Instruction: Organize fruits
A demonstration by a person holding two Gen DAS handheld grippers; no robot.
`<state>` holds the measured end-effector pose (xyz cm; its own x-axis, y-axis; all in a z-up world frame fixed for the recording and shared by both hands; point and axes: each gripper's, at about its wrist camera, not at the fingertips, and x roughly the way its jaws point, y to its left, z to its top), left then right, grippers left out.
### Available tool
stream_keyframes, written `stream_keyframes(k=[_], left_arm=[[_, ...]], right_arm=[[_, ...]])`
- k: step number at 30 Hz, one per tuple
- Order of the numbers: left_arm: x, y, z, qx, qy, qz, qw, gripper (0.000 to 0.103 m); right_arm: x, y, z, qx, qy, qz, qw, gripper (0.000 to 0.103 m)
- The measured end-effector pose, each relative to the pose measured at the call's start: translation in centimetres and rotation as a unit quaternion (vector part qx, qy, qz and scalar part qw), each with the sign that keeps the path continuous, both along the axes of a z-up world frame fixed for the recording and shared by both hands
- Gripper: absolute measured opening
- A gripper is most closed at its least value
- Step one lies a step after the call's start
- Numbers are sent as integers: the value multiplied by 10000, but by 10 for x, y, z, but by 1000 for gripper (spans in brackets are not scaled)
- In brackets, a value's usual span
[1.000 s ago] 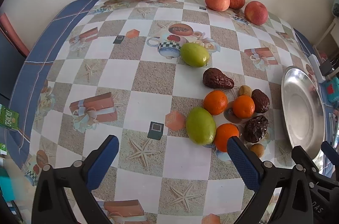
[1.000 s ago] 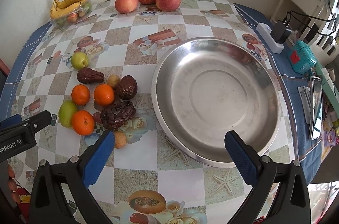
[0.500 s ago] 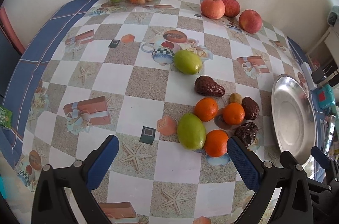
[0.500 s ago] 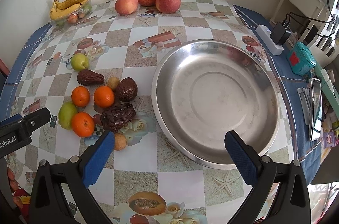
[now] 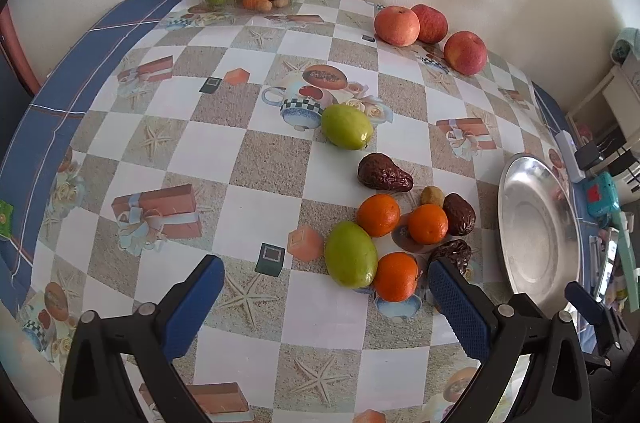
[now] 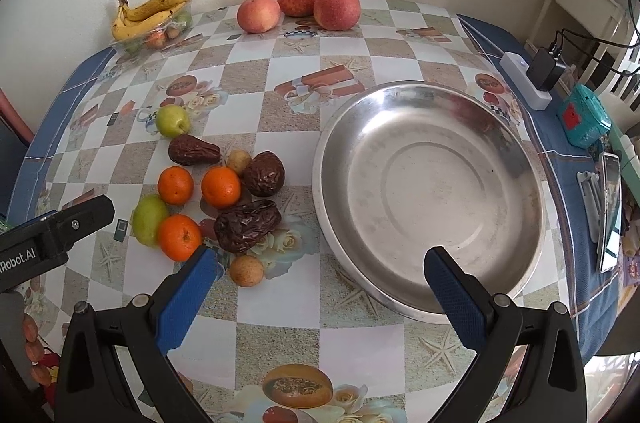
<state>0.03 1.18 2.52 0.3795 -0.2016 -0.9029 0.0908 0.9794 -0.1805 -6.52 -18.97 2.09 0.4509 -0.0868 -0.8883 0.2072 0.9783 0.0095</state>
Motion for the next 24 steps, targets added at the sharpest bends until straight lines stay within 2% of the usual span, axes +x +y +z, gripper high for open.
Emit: stream_keyframes(k=[4,15,19,22,24], left_arm=[[1,4,1,-109,-9,81,9999,103],[5,1,0,-79,-71,29,9999,103],[11,1,-10,-266,124,90,9995,101],[16,1,-23,-444,371,195,9981,96],[19,1,-31,-506,541,231,9970,92]], right_arm=[[0,3,2,42,-79,61,9999,103],[0,17,7,-80,-240,320,9992,101],[2,25,5,-119,-234,460,9986,98],[7,33,-1,-70,-131,591,9981,86],[10,38,-6,-70,-46,654,9978,85]])
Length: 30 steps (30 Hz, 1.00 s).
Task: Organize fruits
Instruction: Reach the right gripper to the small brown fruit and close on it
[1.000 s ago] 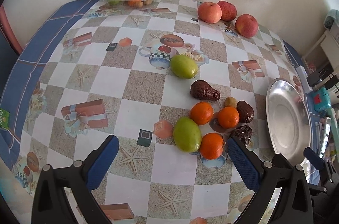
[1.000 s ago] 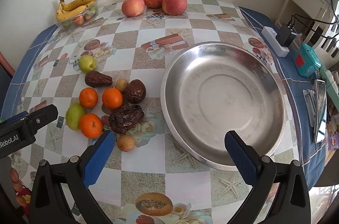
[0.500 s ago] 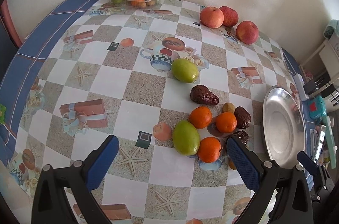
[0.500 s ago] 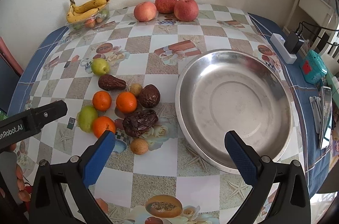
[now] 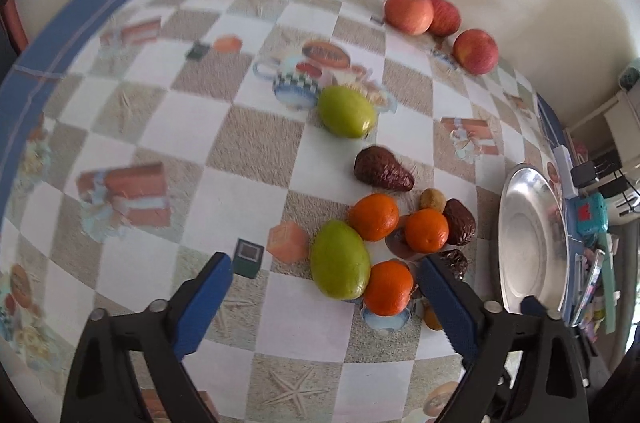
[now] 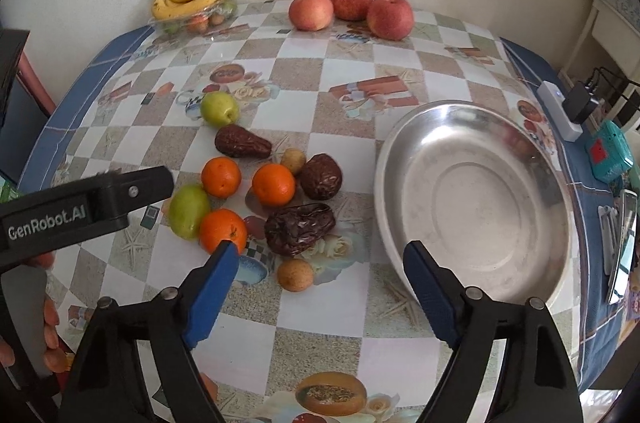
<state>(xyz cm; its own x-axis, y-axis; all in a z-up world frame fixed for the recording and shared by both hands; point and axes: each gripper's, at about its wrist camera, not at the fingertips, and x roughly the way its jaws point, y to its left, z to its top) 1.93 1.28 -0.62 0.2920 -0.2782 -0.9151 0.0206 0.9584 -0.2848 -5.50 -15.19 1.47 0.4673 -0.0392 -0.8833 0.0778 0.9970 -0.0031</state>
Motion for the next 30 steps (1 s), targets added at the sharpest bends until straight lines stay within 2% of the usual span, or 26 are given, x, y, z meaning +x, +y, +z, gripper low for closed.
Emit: stream_keyframes(k=[3,4,5,9,11,13,15,16,18,20,25,30], left_arm=[[5,0,-13,-146,276,82,9995,85],[6,-1,-16,-218,347,99,9991,82],[7,-1,-17,-249,382,98,9989,79],[9,-9,-20,-254,433,-31,9987,70],[10,-14,-22,-270,471,-137,9984,68],[10,-16,-24,-352,549,-193,9977,61],[11,-16,-26,-444,580,-178,9972,58],[12,-15,-25,-430,567,-182,9973,55],[12,-13,-23,-340,533,-138,9979,40],[12,-7,-26,-479,613,-73,9969,41],[10,-3,-21,-449,529,20,9976,40],[8,4,3,-727,125,60,9973,40]], right_arm=[[6,5,-11,9,186,45,9998,83],[8,6,-14,24,253,55,9997,79],[10,7,-18,61,339,74,9994,74],[16,8,-32,170,631,88,9978,71],[19,9,-36,180,698,109,9973,62],[20,9,-39,181,761,115,9969,58],[21,9,-42,148,842,97,9963,53],[21,9,-43,164,882,96,9959,46],[22,9,-46,169,949,75,9953,39],[23,8,-48,234,1005,62,9946,26],[21,8,-43,254,894,65,9957,26],[19,3,-32,383,693,-44,9969,26]])
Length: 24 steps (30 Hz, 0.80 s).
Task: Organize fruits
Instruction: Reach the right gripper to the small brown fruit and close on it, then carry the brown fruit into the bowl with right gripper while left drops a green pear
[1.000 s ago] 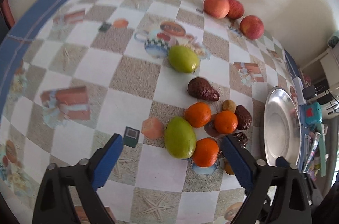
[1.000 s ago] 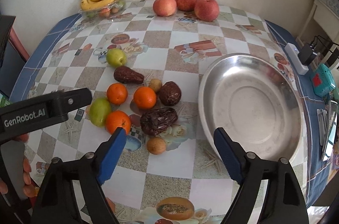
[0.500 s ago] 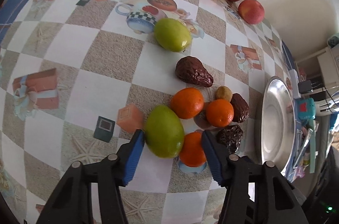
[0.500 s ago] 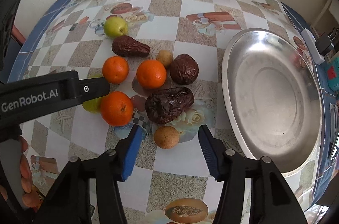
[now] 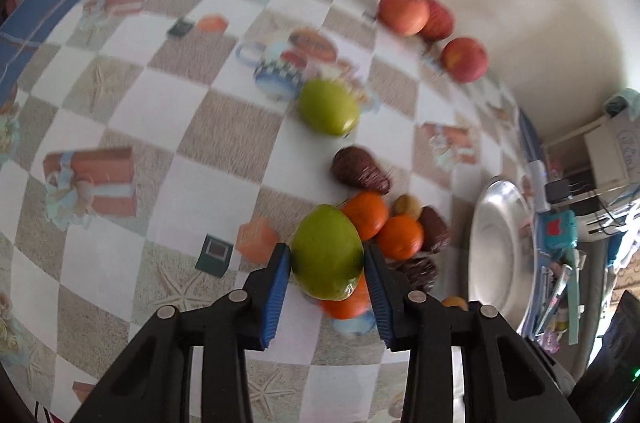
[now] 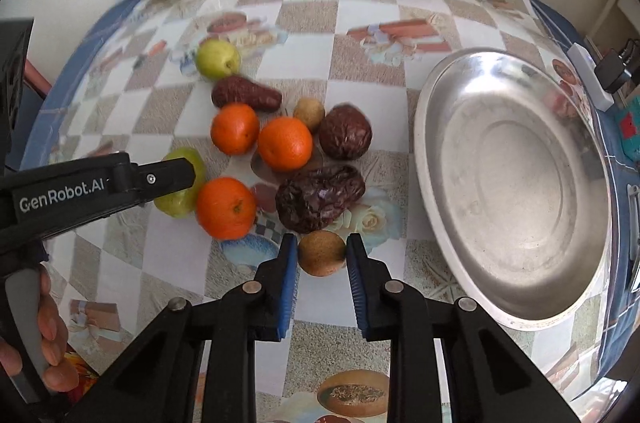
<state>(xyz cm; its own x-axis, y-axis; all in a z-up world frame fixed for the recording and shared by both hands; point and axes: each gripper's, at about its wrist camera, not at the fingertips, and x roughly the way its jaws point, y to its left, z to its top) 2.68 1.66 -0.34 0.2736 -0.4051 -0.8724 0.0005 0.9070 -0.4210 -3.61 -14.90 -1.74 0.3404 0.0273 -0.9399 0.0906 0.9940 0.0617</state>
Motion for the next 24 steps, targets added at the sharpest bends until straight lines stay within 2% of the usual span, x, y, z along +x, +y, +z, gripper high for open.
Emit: stream_keyframes(k=[5,12,18,24], left_arm=[[-3,-12,8,45,-157,-238,9996,40],[-14,-51,20,-10,-428,-802,9959,40],[-30,-112,37,10,-986,-1638,9816,40],[-42,-154,42,89,-1352,-2172,9667,40]], right_arm=[[-10,-15,31,73,-562,-236,9981,26],[-12,-41,32,167,-508,-759,9957,26],[-25,-100,40,-297,-531,-1858,9807,26],[-41,-141,47,-280,-652,-2579,9636,26]])
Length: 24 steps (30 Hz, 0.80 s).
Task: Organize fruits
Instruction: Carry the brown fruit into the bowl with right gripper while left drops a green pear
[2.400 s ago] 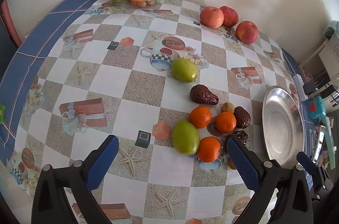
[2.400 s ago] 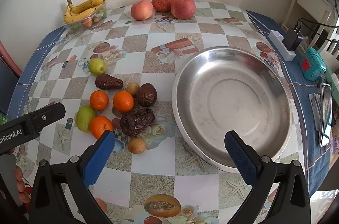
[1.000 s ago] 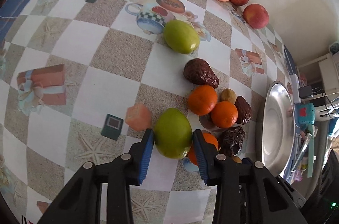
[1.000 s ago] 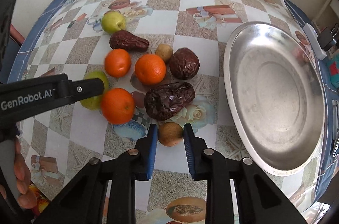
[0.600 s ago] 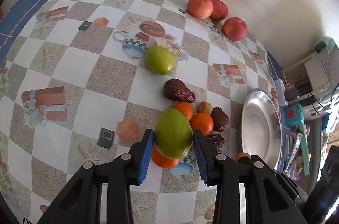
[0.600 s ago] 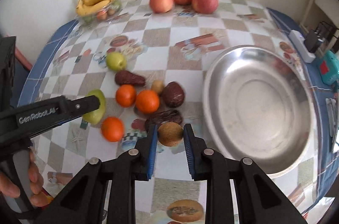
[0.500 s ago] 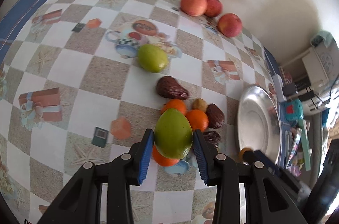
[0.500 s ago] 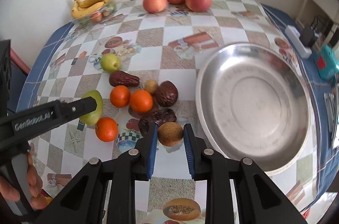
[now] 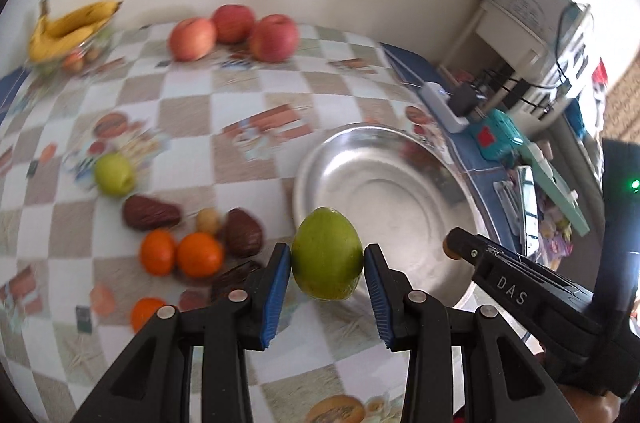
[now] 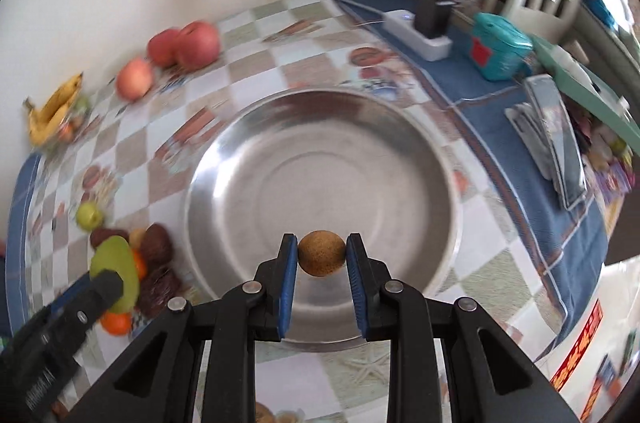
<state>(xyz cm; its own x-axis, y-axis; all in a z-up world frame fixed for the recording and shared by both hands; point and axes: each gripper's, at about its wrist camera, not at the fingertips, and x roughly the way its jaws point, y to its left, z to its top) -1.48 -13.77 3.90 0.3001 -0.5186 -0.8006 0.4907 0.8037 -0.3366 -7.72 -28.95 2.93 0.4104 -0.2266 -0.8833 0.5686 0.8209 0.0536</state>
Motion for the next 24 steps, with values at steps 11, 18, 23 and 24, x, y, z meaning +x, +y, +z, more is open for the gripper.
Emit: stream_keyframes(k=[11,18,23,24], left_arm=[[10,-26,-24,-89,299,-109,9995,42],[12,-10,-24,96,380,117,9992,42],[20,16,-26,400,505,546,9964,71],[22,25,-25,423,547,688,9952,72]], right_arm=[[-6,-13,-2,174,-82,-149,9997,27],[-8,-14,-5,271,-50,-142,9995,28],[-6,-9,-10,310,47,-43,9995,28],[-5,-7,-11,299,76,-7,9995,28]])
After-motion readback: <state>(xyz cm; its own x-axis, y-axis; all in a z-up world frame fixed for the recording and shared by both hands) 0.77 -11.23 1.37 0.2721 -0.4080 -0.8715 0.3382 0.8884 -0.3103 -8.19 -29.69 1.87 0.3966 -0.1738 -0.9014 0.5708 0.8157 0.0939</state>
